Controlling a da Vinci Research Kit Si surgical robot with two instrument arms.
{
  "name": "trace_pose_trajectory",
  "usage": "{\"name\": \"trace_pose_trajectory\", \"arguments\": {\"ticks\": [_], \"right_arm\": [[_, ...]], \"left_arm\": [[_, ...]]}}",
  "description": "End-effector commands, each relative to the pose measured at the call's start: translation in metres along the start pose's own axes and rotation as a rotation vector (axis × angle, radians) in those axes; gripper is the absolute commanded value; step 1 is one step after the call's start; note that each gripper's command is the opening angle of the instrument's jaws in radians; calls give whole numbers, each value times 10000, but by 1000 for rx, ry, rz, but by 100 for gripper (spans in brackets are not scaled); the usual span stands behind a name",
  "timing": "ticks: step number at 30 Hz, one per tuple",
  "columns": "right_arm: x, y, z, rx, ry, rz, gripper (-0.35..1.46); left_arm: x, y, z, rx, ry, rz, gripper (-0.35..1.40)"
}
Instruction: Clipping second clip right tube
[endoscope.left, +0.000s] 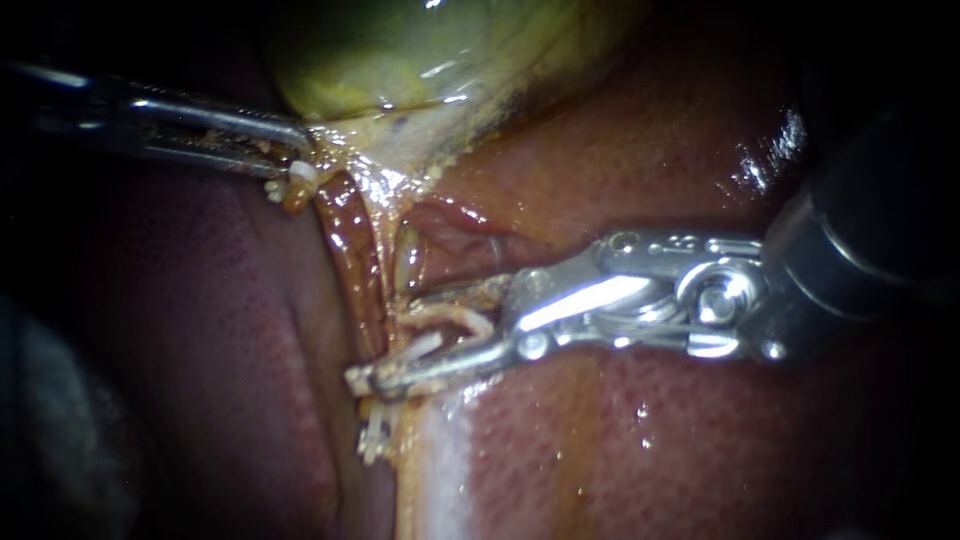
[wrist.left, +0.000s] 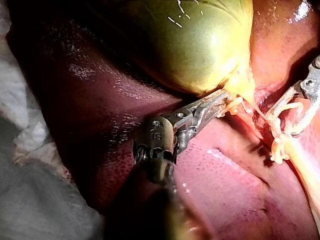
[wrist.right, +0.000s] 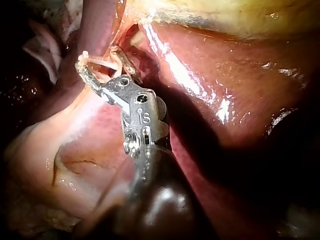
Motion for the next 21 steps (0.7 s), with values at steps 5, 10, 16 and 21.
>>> {"name": "trace_pose_trajectory", "arguments": {"ticks": [5, 10, 16, 21], "right_arm": [[-4, 10, -4, 0, 7, 20, 50], [-10, 15, -2, 2, 11, 28, 50], [-14, 21, -5, 4, 12, 44, 50], [-16, 27, -6, 7, 19, 48, 50]], "left_arm": [[0, 1, 0, 0, 0, 0, -35], [0, 1, 0, 0, 0, 0, -35], [0, 1, -1, 0, 0, 0, -35], [0, 2, -1, 0, 0, 0, -35]]}}
